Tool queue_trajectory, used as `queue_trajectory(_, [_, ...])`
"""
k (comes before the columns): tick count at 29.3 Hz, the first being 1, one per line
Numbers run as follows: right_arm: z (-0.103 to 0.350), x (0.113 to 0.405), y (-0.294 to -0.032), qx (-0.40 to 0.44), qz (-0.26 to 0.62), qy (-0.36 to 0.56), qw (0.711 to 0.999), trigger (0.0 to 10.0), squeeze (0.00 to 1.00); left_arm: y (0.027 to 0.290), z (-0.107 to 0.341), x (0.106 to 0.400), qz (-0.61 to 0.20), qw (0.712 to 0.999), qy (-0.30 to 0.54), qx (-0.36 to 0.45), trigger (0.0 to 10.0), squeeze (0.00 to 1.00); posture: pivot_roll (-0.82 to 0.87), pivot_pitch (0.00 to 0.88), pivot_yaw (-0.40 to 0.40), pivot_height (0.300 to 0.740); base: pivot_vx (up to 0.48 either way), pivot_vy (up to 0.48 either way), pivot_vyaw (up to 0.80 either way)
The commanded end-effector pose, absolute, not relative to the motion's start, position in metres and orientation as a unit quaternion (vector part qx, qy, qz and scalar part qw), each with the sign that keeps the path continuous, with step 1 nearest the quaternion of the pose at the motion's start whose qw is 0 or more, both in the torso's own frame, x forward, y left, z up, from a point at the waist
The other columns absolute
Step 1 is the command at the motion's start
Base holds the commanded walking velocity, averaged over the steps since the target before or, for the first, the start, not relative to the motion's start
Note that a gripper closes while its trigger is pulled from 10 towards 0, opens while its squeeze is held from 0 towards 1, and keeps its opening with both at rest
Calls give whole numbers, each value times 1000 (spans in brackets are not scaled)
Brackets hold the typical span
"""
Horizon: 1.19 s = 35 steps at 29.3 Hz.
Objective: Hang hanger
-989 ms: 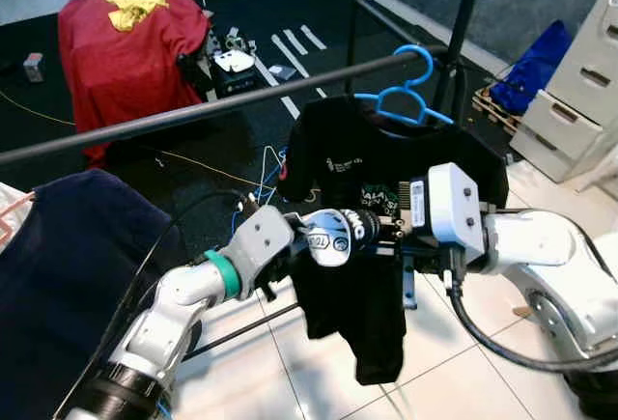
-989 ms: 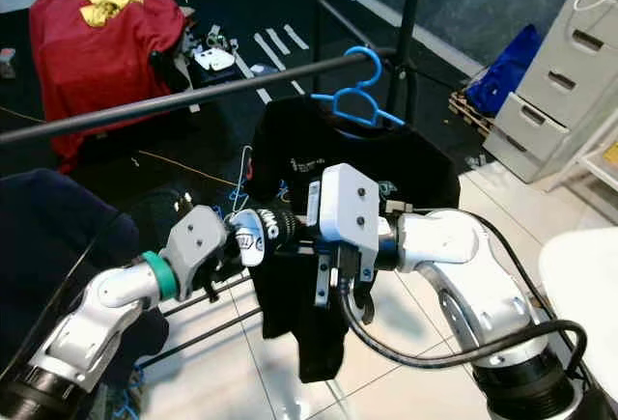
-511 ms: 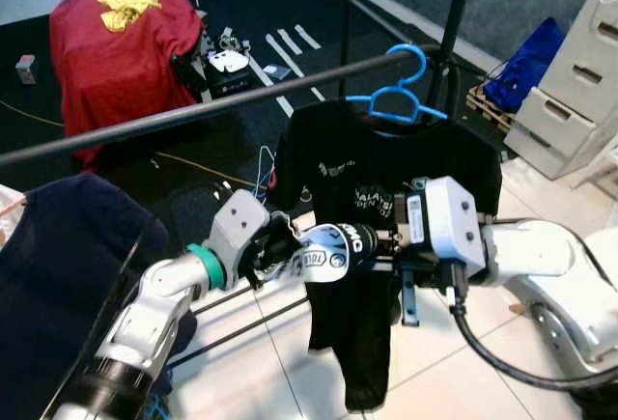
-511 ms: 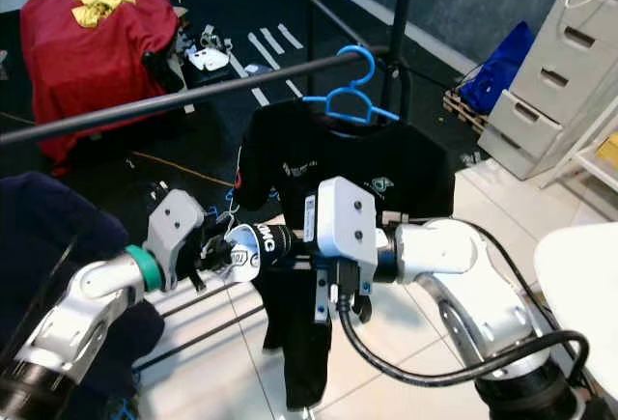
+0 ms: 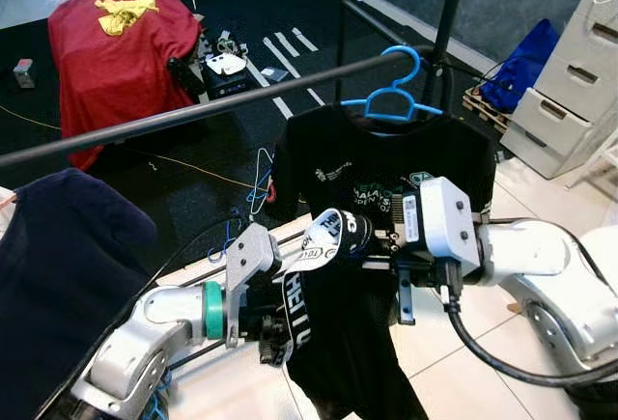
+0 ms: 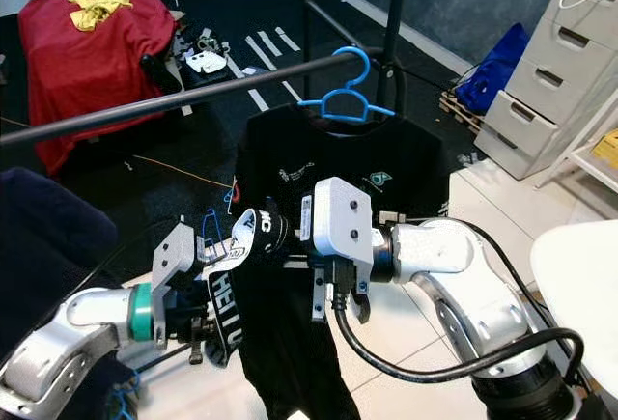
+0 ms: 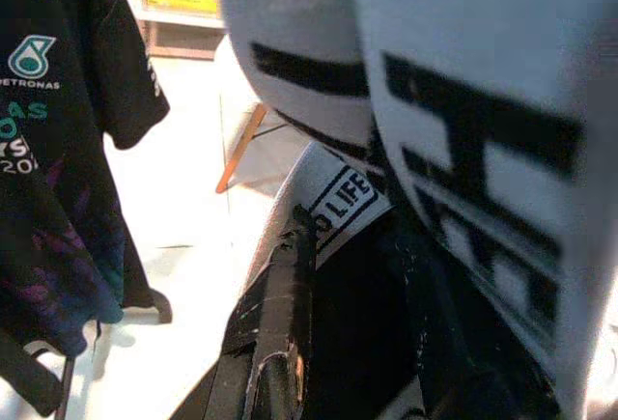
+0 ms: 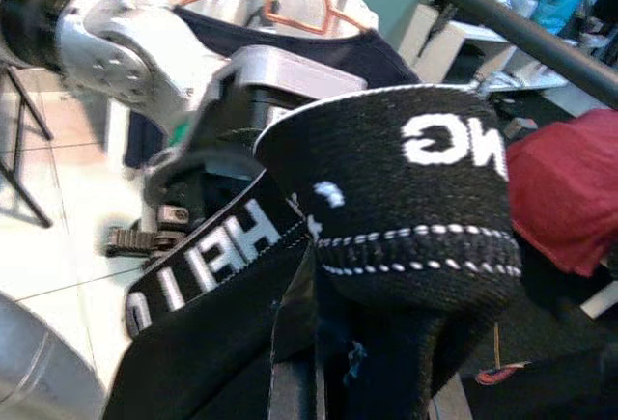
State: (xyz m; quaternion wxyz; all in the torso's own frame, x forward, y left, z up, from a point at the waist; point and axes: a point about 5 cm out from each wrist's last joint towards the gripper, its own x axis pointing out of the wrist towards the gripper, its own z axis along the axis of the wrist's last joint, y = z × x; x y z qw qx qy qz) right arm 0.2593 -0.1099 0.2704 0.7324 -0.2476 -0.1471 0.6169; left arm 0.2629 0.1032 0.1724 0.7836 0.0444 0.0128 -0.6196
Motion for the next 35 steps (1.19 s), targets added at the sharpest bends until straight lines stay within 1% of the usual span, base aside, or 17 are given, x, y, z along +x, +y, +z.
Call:
queue_trajectory(1, [277, 261, -108, -252, 607, -169, 735, 0, 0, 94, 171, 260, -629, 777, 15, 32, 10000, 0, -223, 135, 130, 740, 0, 0, 0])
queue_trajectory(3, [277, 261, -108, -252, 607, -169, 735, 0, 0, 94, 171, 260, -629, 777, 15, 32, 10000, 0, -223, 135, 130, 740, 0, 0, 0])
queue_trajectory(6, [282, 264, -101, -246, 597, -191, 740, 0, 0, 79, 168, 262, -627, 779, 12, 19, 10000, 0, -233, 131, 133, 740, 0, 0, 0])
queue_trajectory(7, [282, 264, -101, -246, 597, -191, 740, 0, 0, 79, 168, 262, -627, 779, 12, 19, 10000, 0, -233, 131, 133, 740, 0, 0, 0])
queue_trajectory(8, [285, 265, -98, -241, 594, -200, 741, 0, 0, 71, 163, 266, -616, 787, 13, 25, 10000, 0, -234, 131, 133, 740, 0, 0, 0])
queue_trajectory(9, [285, 265, -98, -241, 594, -200, 741, 0, 0, 71, 163, 266, -616, 787, 13, 25, 10000, 0, -234, 131, 133, 740, 0, 0, 0])
queue_trajectory(10, [289, 266, -95, -236, 592, -211, 741, 0, 0, 64, 158, 268, -610, 791, 20, 31, 10000, 0, -234, 130, 133, 740, 0, 0, 0])
queue_trajectory(12, [289, 266, -95, -236, 592, -211, 741, 0, 0, 64, 158, 268, -610, 791, 20, 31, 10000, 0, -234, 130, 133, 740, 0, 0, 0])
queue_trajectory(13, [294, 265, -92, -228, 592, -221, 741, 0, 0, 56, 152, 275, -584, 810, 27, 46, 10000, 0, -235, 129, 134, 740, 0, 0, 0])
queue_trajectory(15, [294, 265, -92, -228, 592, -221, 741, 0, 0, 56, 152, 275, -584, 810, 27, 46, 10000, 0, -235, 129, 134, 740, 0, 0, 0])
queue_trajectory(16, [298, 265, -90, -220, 593, -229, 740, 0, 0, 49, 147, 283, -553, 830, 29, 69, 10000, 0, -240, 128, 134, 740, 0, 0, 0])
queue_trajectory(17, [298, 265, -90, -220, 593, -229, 740, 0, 0, 49, 147, 283, -553, 830, 29, 69, 10000, 0, -240, 128, 134, 740, 0, 0, 0])
queue_trajectory(19, [307, 262, -91, -207, 592, -244, 740, 0, 0, 48, 138, 303, -460, 881, 44, 103, 10000, 0, -244, 130, 136, 740, 0, 0, 0])
queue_trajectory(20, [310, 261, -92, -204, 591, -247, 741, 0, 0, 50, 135, 308, -435, 892, 50, 110, 10000, 0, -244, 130, 136, 740, 0, 0, 0])
queue_trajectory(25, [314, 262, -93, -203, 585, -255, 742, 0, 0, 53, 134, 311, -410, 902, 51, 127, 10000, 0, -243, 130, 137, 740, 0, 0, 0])
queue_trajectory(30, [316, 264, -94, -203, 579, -259, 746, 0, 0, 54, 134, 309, -417, 896, 46, 147, 10000, 0, -239, 129, 134, 740, 0, 0, 0])
queue_trajectory(35, [315, 265, -94, -203, 578, -258, 748, 0, 0, 54, 134, 313, -400, 904, 46, 145, 10000, 0, -238, 129, 134, 740, 0, 0, 0])
